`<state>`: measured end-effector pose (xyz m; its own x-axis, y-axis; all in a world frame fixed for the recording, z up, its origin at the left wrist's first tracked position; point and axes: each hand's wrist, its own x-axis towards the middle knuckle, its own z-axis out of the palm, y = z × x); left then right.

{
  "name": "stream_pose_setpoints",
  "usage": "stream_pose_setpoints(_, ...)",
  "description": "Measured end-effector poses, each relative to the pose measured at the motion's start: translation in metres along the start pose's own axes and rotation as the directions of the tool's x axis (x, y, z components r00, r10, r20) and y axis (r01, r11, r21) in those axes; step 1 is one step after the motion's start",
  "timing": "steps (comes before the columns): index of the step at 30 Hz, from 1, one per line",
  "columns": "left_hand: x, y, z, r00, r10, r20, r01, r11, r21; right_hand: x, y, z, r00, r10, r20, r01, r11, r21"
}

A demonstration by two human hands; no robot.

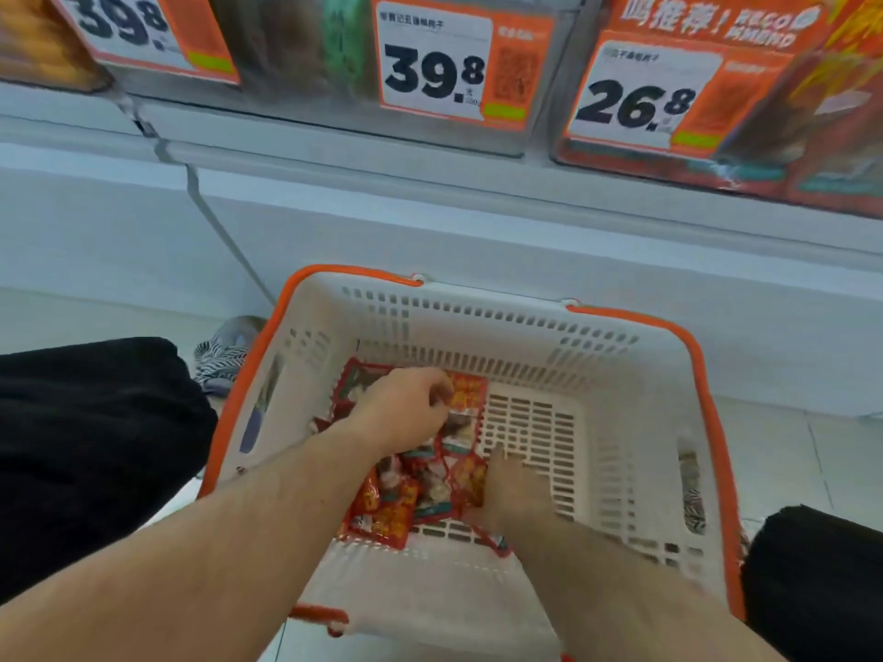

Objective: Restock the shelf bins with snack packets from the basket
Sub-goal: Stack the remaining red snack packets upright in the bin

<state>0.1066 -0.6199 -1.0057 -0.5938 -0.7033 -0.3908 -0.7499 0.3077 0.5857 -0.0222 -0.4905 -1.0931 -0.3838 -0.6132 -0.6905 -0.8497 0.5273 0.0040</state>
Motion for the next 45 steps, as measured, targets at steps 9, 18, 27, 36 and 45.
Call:
stream_pose_setpoints(9,0.005,-0.005,0.007,0.998,-0.049,0.040,0.049,0.999,0.011,0.019,0.007,0.033,0.994,0.026,-0.102,-0.035,0.996,-0.087)
stream_pose_setpoints(18,0.012,-0.001,-0.001,0.982,-0.168,0.084,0.175,0.981,-0.087,0.017,0.048,-0.032,0.992,-0.066,0.104,0.010,0.886,0.464)
stream_pose_setpoints(27,0.000,0.064,-0.030,0.998,0.033,0.058,-0.006,0.912,-0.411,-0.042,0.047,-0.162,0.942,-0.178,-0.285,0.331,0.634,0.698)
stream_pose_setpoints(36,-0.003,0.140,-0.123,0.931,0.358,-0.071,-0.360,0.866,-0.348,-0.139,0.059,-0.279,0.783,-0.108,-0.613,0.505,0.686,0.524)
stream_pose_setpoints(45,-0.034,0.202,-0.189,0.656,0.678,-0.330,-0.676,0.723,0.143,-0.213,0.060,-0.337,0.517,-0.195,-0.833,0.576,0.800,0.170)
